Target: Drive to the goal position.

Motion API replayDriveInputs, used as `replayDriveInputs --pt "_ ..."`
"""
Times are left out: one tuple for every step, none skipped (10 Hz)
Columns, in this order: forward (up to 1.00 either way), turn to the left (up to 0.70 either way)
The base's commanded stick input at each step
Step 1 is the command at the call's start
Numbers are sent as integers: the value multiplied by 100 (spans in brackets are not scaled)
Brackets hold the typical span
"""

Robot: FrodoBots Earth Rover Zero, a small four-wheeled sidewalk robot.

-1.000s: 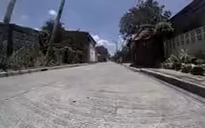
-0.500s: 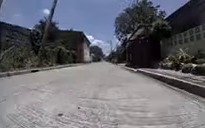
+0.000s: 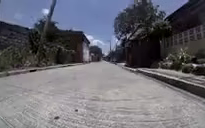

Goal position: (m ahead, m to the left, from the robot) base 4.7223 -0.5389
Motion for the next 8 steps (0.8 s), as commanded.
replayDriveInputs --pt "100 15" --pt "100 15" --pt "100 15" --pt "100 15" --pt "100 1" --pt "100 -15" --pt "100 -12" --pt "100 12"
